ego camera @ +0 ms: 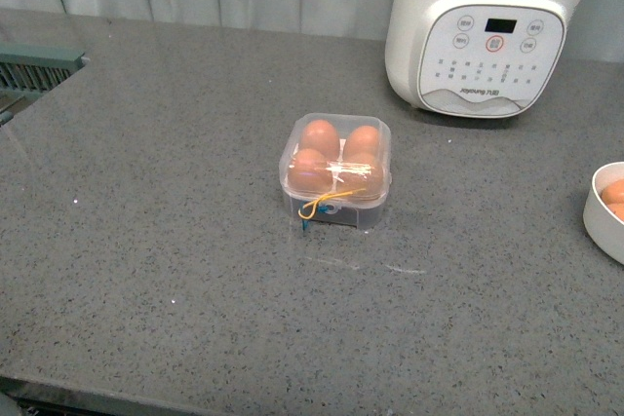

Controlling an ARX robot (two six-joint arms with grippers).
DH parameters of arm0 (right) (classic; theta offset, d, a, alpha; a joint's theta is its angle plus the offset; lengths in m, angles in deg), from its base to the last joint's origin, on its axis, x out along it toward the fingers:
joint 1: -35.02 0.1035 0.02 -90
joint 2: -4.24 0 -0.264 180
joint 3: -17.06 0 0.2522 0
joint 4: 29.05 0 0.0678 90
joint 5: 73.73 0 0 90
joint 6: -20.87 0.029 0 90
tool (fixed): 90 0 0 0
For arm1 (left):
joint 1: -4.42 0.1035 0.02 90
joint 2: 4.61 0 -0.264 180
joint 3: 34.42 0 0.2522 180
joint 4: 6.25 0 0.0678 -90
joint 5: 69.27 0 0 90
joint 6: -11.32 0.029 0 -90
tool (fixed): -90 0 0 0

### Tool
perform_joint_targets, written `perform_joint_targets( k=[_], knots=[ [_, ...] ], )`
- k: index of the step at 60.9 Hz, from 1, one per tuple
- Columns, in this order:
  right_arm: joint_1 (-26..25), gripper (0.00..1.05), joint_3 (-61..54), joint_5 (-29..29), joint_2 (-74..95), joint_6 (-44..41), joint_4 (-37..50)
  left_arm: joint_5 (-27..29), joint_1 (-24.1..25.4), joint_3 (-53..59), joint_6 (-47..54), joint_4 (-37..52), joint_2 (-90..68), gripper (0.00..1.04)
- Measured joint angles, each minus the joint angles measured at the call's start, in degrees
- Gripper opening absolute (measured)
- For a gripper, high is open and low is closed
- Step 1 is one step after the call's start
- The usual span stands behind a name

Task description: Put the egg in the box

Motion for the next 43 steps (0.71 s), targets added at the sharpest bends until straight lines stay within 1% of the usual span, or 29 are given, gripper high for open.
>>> perform_joint_targets(
  k=[18, 43],
  knots=[
    [0.0, 0.95, 0.0, 0.0, 0.0, 0.0, 0.0, 0.0, 0.0, 0.0, 0.1, -7.9, 8.2, 0.04],
    [0.0, 0.95, 0.0, 0.0, 0.0, 0.0, 0.0, 0.0, 0.0, 0.0, 0.1, -15.2, 15.5, 0.04]
  ],
)
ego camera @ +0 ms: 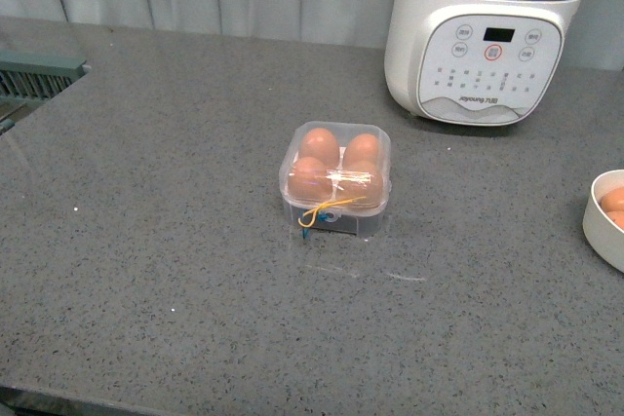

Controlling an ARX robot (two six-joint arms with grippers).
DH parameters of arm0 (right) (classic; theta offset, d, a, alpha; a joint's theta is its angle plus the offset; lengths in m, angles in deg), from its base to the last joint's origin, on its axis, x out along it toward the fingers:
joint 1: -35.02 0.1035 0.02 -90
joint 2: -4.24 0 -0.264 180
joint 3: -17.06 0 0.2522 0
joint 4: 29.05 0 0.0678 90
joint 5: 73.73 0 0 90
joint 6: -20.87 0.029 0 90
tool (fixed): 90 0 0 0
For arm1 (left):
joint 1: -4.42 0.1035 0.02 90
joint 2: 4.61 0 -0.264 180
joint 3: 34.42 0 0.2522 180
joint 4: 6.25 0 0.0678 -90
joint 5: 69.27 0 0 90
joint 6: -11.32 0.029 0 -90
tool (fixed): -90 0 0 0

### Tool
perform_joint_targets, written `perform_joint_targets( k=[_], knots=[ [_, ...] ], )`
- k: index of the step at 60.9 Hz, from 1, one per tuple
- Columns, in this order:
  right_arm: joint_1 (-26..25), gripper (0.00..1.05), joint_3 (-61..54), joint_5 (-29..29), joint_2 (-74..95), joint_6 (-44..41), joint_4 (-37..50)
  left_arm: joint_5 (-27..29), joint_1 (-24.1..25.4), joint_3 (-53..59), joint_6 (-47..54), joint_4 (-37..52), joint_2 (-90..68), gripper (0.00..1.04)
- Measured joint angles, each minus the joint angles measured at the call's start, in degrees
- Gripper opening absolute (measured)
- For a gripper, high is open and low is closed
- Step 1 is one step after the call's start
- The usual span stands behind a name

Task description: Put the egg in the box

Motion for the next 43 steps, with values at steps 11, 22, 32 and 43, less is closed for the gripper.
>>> perform_joint_targets(
  k=[11, 22, 32, 43],
  knots=[
    [0.0, 0.95, 0.0, 0.0, 0.0, 0.0, 0.0, 0.0, 0.0, 0.0, 0.0, -10.7, 10.3, 0.04],
    [0.0, 0.95, 0.0, 0.0, 0.0, 0.0, 0.0, 0.0, 0.0, 0.0, 0.0, -11.0, 10.6, 0.04],
    [0.0, 0.95, 0.0, 0.0, 0.0, 0.0, 0.0, 0.0, 0.0, 0.0, 0.0, -11.0, 10.6, 0.04],
    [0.0, 0.95, 0.0, 0.0, 0.0, 0.0, 0.0, 0.0, 0.0, 0.0, 0.0, -11.0, 10.6, 0.39]
  ],
)
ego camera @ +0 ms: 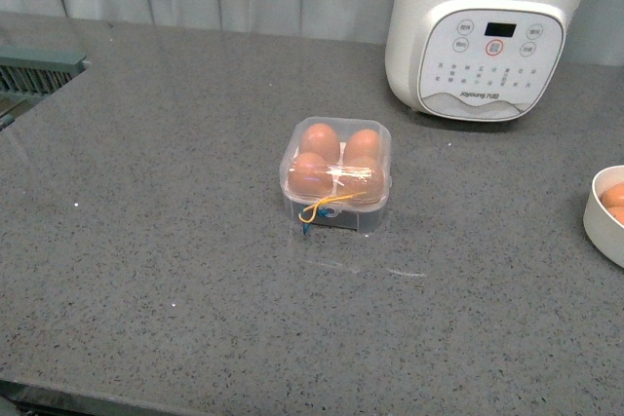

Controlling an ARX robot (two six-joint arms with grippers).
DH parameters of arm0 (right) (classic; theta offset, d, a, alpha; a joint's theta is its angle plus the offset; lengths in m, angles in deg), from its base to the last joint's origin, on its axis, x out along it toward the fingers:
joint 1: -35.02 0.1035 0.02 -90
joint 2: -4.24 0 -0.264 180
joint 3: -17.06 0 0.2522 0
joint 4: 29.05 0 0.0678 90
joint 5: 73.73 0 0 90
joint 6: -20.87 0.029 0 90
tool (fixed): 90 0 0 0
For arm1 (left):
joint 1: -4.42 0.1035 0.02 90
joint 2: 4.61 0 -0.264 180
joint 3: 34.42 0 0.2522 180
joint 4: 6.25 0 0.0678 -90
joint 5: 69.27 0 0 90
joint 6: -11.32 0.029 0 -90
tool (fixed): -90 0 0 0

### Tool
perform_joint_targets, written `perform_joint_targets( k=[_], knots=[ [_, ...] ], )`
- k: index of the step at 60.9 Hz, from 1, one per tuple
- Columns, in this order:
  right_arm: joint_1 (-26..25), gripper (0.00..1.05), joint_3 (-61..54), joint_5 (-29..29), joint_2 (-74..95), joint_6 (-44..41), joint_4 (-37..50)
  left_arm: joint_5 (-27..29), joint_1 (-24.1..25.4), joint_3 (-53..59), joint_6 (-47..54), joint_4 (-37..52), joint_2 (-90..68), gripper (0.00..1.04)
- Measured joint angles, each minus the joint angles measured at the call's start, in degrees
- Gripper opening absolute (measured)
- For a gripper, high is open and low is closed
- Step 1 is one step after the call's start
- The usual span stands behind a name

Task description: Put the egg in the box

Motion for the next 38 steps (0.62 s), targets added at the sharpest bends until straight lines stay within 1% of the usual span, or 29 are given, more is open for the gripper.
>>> perform_joint_targets(
  k=[4, 6, 9, 16, 20, 21, 25, 38],
  knots=[
    [0.0, 0.95, 0.0, 0.0, 0.0, 0.0, 0.0, 0.0, 0.0, 0.0, 0.0, 0.0, 0.0, 0.50],
    [0.0, 0.95, 0.0, 0.0, 0.0, 0.0, 0.0, 0.0, 0.0, 0.0, 0.0, 0.0, 0.0, 0.57],
    [0.0, 0.95, 0.0, 0.0, 0.0, 0.0, 0.0, 0.0, 0.0, 0.0, 0.0, 0.0, 0.0, 0.64],
    [0.0, 0.95, 0.0, 0.0, 0.0, 0.0, 0.0, 0.0, 0.0, 0.0, 0.0, 0.0, 0.0, 0.89],
    [0.0, 0.95, 0.0, 0.0, 0.0, 0.0, 0.0, 0.0, 0.0, 0.0, 0.0, 0.0, 0.0, 0.99],
    [0.0, 0.95, 0.0, 0.0, 0.0, 0.0, 0.0, 0.0, 0.0, 0.0, 0.1, 0.0, 0.0, 1.00],
    [0.0, 0.95, 0.0, 0.0, 0.0, 0.0, 0.0, 0.0, 0.0, 0.0, 0.1, 0.0, 0.0, 0.98],
    [0.0, 0.95, 0.0, 0.0, 0.0, 0.0, 0.0, 0.0, 0.0, 0.0, 0.2, 0.0, 0.0, 0.98]
  ],
)
